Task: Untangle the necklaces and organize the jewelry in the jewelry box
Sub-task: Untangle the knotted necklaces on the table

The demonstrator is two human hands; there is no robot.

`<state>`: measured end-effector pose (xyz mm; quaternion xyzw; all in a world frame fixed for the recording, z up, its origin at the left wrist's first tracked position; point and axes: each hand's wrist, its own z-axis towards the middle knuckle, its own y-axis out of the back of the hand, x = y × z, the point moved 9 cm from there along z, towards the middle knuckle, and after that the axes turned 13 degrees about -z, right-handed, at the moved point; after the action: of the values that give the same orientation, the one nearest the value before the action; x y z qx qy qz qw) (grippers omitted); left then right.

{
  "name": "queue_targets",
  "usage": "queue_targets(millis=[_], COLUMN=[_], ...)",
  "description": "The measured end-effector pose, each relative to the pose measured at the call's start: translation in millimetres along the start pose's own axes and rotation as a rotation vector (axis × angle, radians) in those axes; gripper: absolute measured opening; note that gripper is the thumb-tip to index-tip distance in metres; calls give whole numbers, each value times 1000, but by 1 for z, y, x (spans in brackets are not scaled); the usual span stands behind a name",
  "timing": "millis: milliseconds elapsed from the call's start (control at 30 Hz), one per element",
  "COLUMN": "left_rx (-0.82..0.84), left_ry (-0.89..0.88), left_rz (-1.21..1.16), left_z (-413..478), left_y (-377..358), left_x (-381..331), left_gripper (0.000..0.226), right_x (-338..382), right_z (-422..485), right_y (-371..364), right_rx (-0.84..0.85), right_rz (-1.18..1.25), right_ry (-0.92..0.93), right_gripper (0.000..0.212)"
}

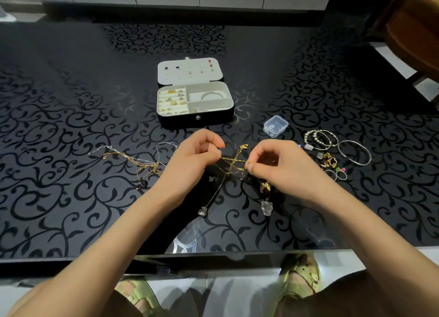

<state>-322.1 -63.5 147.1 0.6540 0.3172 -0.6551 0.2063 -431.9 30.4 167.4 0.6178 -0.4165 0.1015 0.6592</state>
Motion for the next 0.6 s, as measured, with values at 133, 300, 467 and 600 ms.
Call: queue_targets(millis=[133, 300, 467, 600], left_rx=[61, 61, 27, 11], left_ry=[-36, -83, -130, -90], left_rz=[165, 385, 504, 513], left_z=[-3, -5, -4, -2], left_y=[-5, -7, -5, -4], left_x=[-1, -1, -4, -1], left_gripper=[8, 12, 19, 20], right_x=[-3, -4, -8, -9], right_z=[0, 1, 3, 5], right_y=[0, -6, -14, -19], right_rx=[37, 78, 111, 152], right_rz=[260, 370, 257, 148], right_ry=[-39, -81, -69, -29], right_gripper=[10, 17, 13, 5])
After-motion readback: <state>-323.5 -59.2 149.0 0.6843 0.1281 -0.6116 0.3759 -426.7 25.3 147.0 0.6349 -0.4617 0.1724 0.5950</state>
